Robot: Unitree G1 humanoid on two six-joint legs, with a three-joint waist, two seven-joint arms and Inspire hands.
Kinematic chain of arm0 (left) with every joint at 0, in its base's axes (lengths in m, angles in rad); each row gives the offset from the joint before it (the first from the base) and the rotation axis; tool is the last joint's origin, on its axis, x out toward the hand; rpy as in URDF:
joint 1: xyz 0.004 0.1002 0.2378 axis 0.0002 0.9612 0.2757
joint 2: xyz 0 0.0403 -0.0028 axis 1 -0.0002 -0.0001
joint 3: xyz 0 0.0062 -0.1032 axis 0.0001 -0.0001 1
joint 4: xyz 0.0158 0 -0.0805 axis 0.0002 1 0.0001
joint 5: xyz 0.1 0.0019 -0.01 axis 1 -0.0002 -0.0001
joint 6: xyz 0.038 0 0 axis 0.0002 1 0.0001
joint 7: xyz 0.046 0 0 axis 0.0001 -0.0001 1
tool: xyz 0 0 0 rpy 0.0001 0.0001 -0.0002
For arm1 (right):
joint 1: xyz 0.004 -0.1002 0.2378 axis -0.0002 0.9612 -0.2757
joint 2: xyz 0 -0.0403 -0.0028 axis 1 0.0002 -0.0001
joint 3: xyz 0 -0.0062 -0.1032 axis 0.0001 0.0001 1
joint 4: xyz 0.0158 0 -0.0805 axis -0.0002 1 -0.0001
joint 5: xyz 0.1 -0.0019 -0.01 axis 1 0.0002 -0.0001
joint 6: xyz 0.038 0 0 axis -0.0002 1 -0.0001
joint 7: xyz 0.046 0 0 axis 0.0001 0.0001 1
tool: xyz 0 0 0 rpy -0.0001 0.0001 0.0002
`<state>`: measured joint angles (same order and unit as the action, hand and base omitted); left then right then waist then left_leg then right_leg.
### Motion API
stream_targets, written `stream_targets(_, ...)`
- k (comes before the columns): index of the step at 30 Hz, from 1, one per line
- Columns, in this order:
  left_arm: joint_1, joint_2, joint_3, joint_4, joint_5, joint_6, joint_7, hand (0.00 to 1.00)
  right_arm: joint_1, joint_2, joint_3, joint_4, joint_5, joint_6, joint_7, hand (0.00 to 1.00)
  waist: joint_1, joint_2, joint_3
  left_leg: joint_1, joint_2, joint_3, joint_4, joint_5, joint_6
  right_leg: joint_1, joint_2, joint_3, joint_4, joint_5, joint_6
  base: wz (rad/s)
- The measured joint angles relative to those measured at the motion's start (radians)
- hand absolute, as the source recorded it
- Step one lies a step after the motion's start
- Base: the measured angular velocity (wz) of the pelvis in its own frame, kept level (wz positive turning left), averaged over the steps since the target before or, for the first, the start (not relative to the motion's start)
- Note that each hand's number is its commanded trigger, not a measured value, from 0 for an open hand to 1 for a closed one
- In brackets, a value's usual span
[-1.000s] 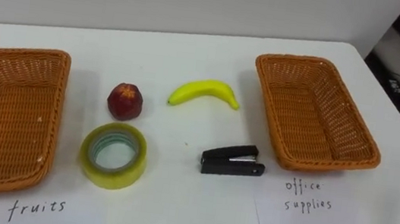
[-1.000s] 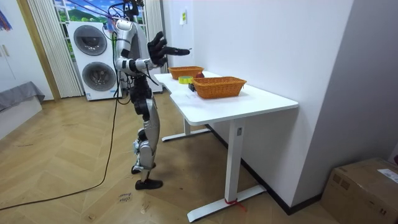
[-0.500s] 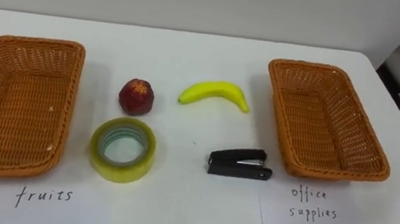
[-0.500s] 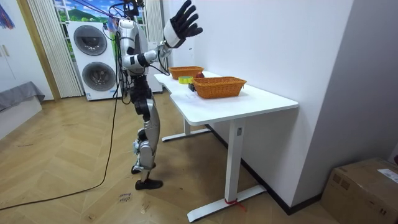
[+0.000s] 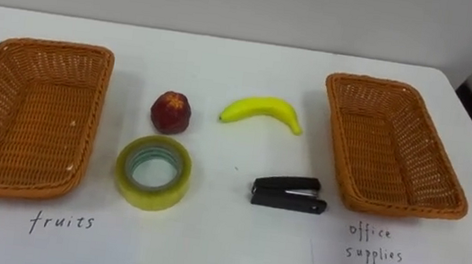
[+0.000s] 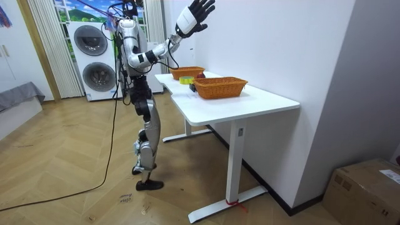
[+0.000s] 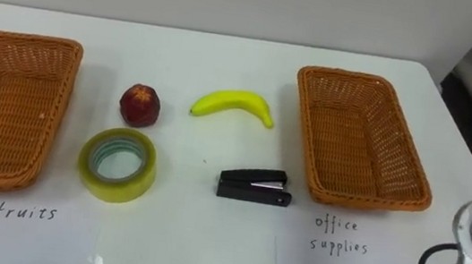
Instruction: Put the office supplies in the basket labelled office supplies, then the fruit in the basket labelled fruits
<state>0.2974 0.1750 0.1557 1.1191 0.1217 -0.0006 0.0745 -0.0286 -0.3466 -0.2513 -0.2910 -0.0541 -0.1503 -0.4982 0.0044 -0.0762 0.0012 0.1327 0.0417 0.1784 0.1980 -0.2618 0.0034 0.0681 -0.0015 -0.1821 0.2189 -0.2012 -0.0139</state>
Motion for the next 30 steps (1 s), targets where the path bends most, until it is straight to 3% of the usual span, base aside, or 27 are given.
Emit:
stream_targets(7, -0.005, 0.002, -0.004, 0.000, 0.027, 0.002, -0.041, 0.00, 0.000, 0.000, 0.006, 0.001, -0.084, 0.000, 0.108, 0.00, 0.008, -0.007, 0.0067, -0.008, -0.002, -0.016, 0.002, 0.000, 0.000, -0.002, -0.012, -0.013, 0.000, 0.000, 0.000, 0.06)
stream_targets(15, -0.028, 0.008, -0.004, -0.005, 0.053, 0.003, -0.074, 0.00, 0.000, -0.006, 0.052, 0.001, -0.162, 0.005, 0.238, 0.00, 0.030, -0.010, 0.0021, -0.027, -0.003, -0.020, 0.005, 0.001, 0.001, -0.011, -0.006, -0.019, 0.002, 0.000, 0.000, 0.00)
stream_targets(22, -0.035, 0.016, -0.007, -0.007, 0.090, 0.012, -0.098, 0.00, 0.000, -0.007, 0.149, -0.004, -0.262, 0.051, 0.381, 0.00, 0.031, -0.015, -0.0036, -0.023, -0.001, -0.029, 0.002, 0.002, -0.001, -0.007, -0.001, -0.019, -0.009, 0.001, -0.001, 0.00)
stream_targets(30, -0.045, 0.027, -0.026, -0.022, 0.108, 0.037, -0.107, 0.00, 0.000, -0.008, 0.199, 0.004, -0.279, 0.105, 0.549, 0.00, 0.031, -0.022, -0.0009, -0.020, -0.001, -0.040, 0.004, 0.002, -0.002, 0.005, 0.001, -0.023, -0.019, 0.007, -0.003, 0.03)
